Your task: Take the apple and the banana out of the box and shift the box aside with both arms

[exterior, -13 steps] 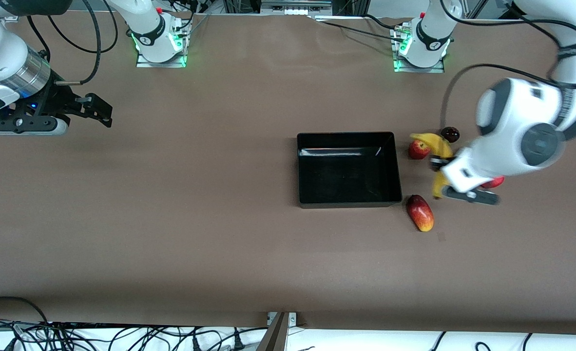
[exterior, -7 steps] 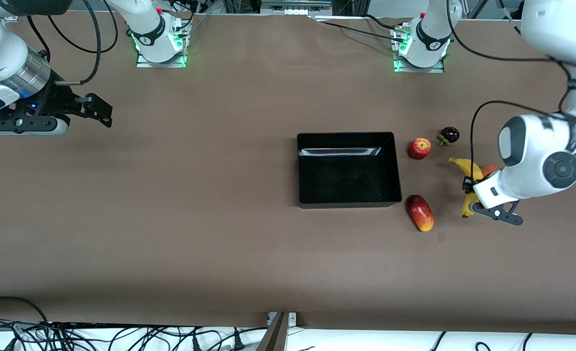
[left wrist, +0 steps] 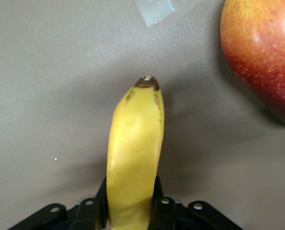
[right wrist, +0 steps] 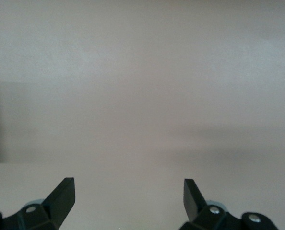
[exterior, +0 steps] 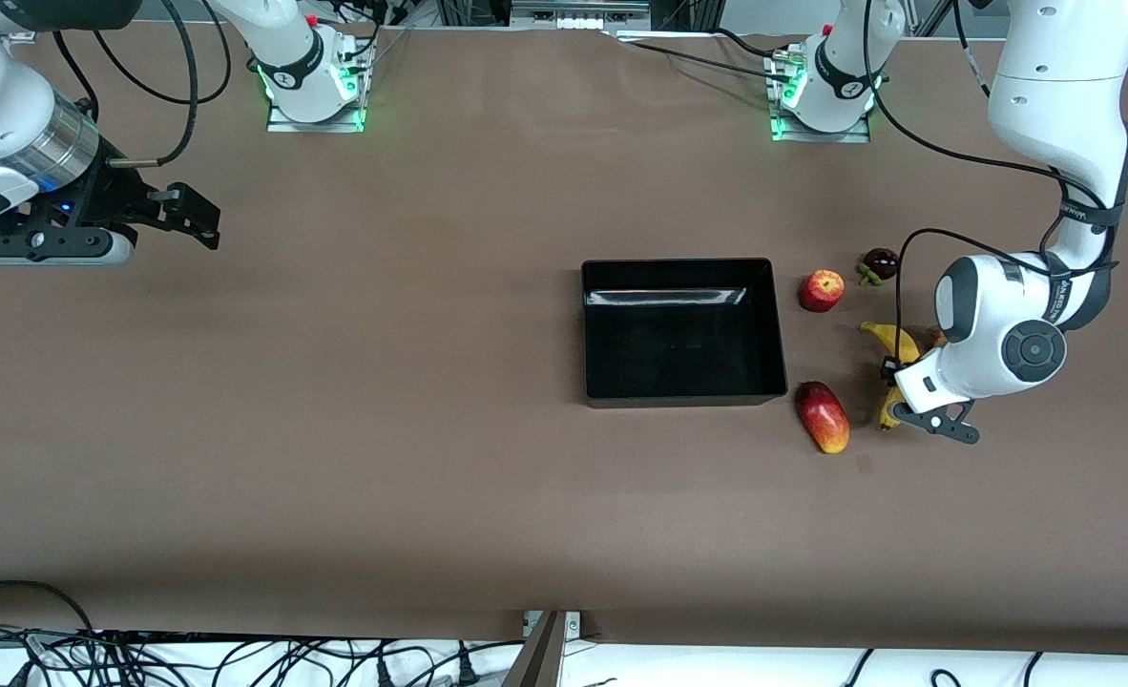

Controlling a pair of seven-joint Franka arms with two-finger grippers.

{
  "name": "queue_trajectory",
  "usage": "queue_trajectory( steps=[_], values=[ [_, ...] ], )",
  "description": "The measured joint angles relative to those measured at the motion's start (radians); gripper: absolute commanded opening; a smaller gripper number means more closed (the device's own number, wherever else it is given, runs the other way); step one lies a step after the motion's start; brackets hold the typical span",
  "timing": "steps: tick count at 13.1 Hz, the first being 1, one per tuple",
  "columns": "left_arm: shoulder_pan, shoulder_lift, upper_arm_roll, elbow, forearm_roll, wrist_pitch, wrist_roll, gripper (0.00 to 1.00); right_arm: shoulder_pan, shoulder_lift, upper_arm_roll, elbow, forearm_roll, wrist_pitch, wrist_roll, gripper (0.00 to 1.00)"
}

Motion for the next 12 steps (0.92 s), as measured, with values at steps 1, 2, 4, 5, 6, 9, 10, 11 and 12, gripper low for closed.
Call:
queue_trajectory(
  steps=[1,2,4,5,6,9,10,11,12],
  values=[
    [0.0,-0.001,0.0,0.001,0.0,0.0,0.0,1.0,0.0,0.0,0.0,0.0,0.0,0.0,0.0,1.0],
    [-0.001,-0.003,-0.001,0.002,0.0,0.0,-0.001,1.0,0.0,0.0,0.0,0.0,0.0,0.0,0.0,1.0],
    [-0.005,-0.03,-0.002,0.01,0.0,-0.008,-0.001,1.0,0.0,0.0,0.0,0.0,0.0,0.0,0.0,1.0],
    [-0.009,-0.059,-0.003,0.019,0.0,-0.037,-0.001,1.0,0.0,0.0,0.0,0.0,0.0,0.0,0.0,1.0],
    [-0.011,-0.099,-0.008,0.028,0.0,-0.078,-0.002,1.0,0.0,0.0,0.0,0.0,0.0,0.0,0.0,1.0],
    [-0.022,-0.247,-0.034,0.083,-0.001,-0.257,-0.048,1.0,0.0,0.0,0.0,0.0,0.0,0.0,0.0,1.0],
    [-0.024,-0.287,-0.038,0.12,-0.001,-0.349,-0.072,1.0,0.0,0.0,0.0,0.0,0.0,0.0,0.0,1.0],
    [-0.024,-0.319,-0.039,0.166,-0.001,-0.443,-0.099,1.0,0.0,0.0,0.0,0.0,0.0,0.0,0.0,1.0],
    [-0.024,-0.342,-0.038,0.21,-0.001,-0.522,-0.125,1.0,0.0,0.0,0.0,0.0,0.0,0.0,0.0,1.0]
  ],
)
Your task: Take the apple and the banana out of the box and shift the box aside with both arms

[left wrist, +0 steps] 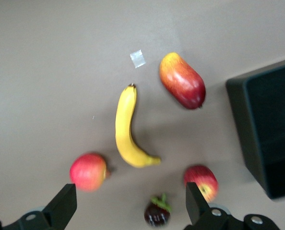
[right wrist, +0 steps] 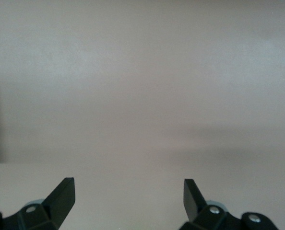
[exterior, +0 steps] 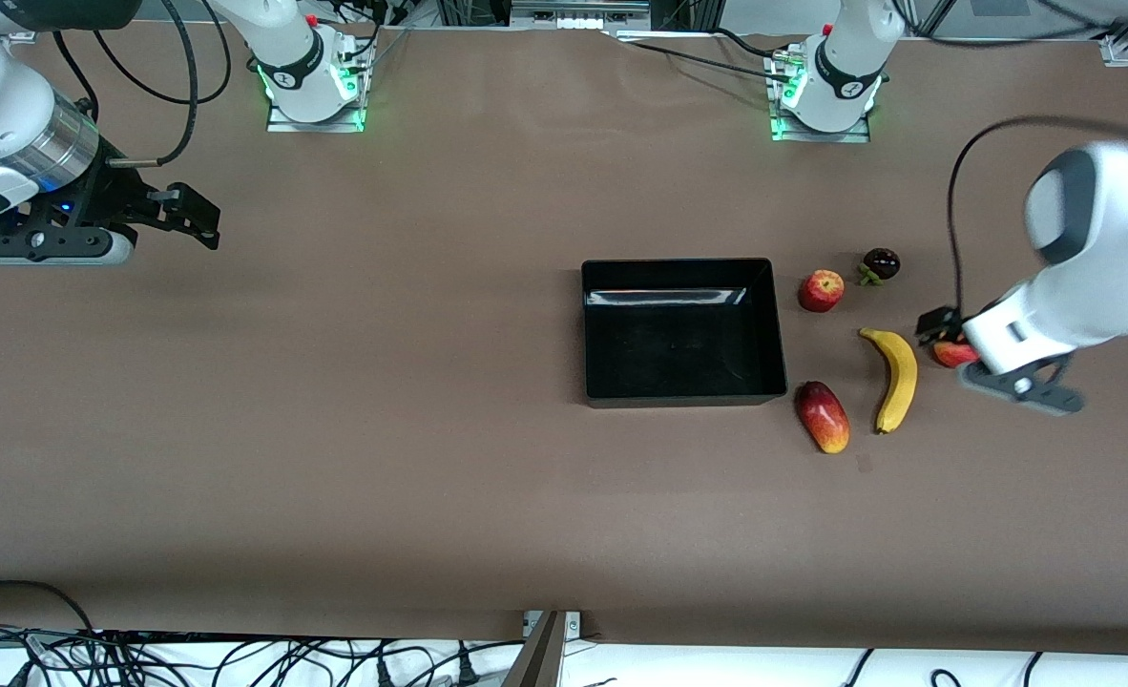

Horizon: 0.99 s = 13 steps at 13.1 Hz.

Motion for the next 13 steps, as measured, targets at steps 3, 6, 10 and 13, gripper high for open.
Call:
queue_trajectory(
  steps=[3,6,10,13],
  values=[
    [0.003,-0.065,-0.02,0.073,0.0,-0.129,-0.099,1.0,0.0,0.0,0.0,0.0,0.0,0.0,0.0,1.0],
    [0.012,-0.142,-0.078,0.079,0.009,-0.177,-0.175,1.0,0.0,0.0,0.0,0.0,0.0,0.0,0.0,1.0],
    [0.069,-0.208,-0.114,0.078,0.018,-0.182,-0.186,1.0,0.0,0.0,0.0,0.0,0.0,-0.001,0.0,1.0],
    [0.09,-0.214,-0.116,0.077,0.018,-0.182,-0.186,1.0,0.0,0.0,0.0,0.0,0.0,-0.001,0.0,1.0]
  ],
)
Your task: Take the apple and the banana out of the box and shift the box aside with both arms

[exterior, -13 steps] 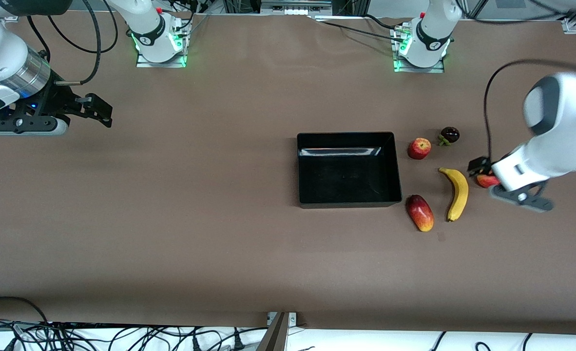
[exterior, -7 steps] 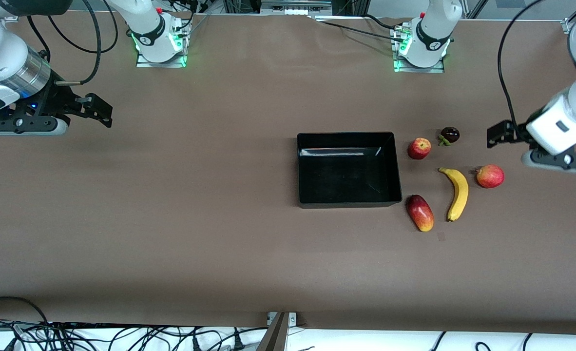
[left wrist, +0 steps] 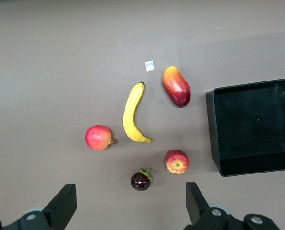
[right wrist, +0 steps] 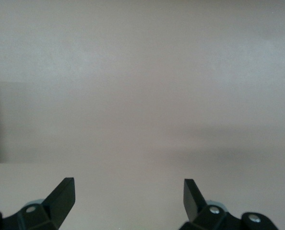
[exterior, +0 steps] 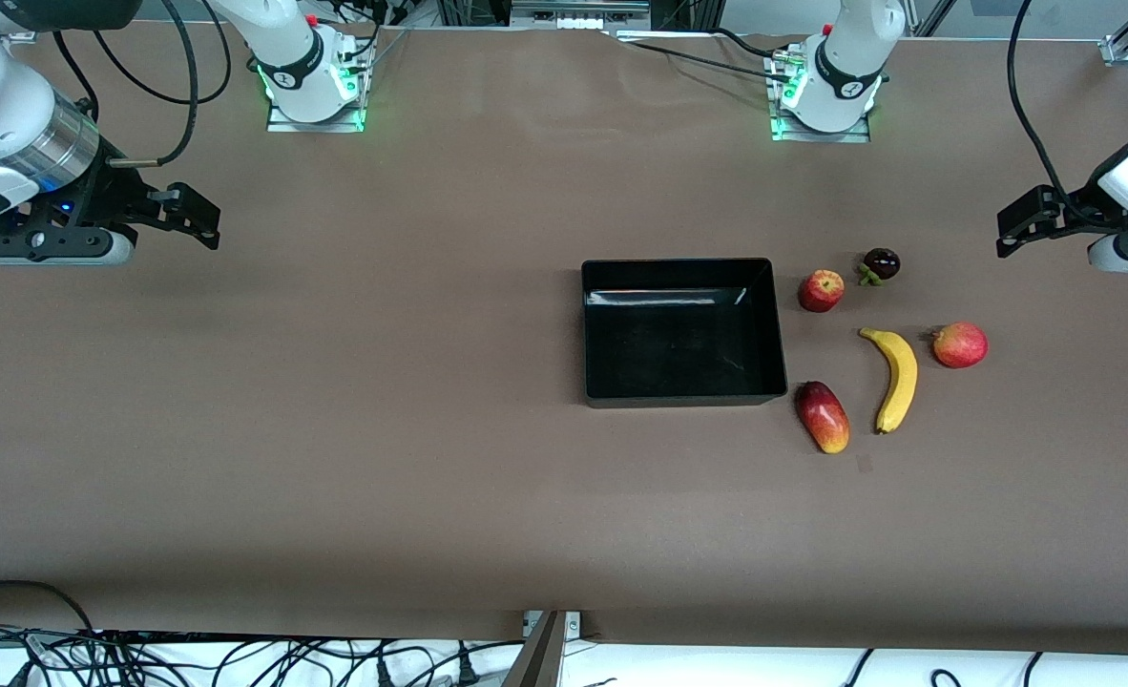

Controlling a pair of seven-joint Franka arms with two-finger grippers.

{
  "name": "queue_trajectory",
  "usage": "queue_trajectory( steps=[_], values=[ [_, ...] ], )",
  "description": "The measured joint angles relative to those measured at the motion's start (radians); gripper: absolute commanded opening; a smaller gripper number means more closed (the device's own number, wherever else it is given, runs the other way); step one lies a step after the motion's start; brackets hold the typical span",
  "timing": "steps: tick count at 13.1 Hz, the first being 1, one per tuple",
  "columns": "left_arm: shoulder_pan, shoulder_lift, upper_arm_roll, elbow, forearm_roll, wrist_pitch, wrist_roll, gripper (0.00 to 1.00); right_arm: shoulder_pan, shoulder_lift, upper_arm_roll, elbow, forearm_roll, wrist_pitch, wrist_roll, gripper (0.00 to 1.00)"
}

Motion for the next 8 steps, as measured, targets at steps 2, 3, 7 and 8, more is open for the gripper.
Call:
queue_trajectory(
  steps=[2,3,7,8],
  values=[
    [0.001,0.0,-0.002,0.0,0.0,0.0,0.0,1.0,0.0,0.0,0.0,0.0,0.0,0.0,0.0,1.0],
    [0.002,-0.001,-0.002,0.0,0.0,0.0,0.0,1.0,0.0,0.0,0.0,0.0,0.0,0.0,0.0,1.0],
    [0.01,-0.001,-0.002,-0.001,0.0,-0.002,0.0,1.0,0.0,0.0,0.0,0.0,0.0,0.0,-0.001,1.0],
    [0.01,-0.001,-0.002,-0.001,0.0,-0.003,0.0,1.0,0.0,0.0,0.0,0.0,0.0,0.0,-0.001,1.0]
  ],
)
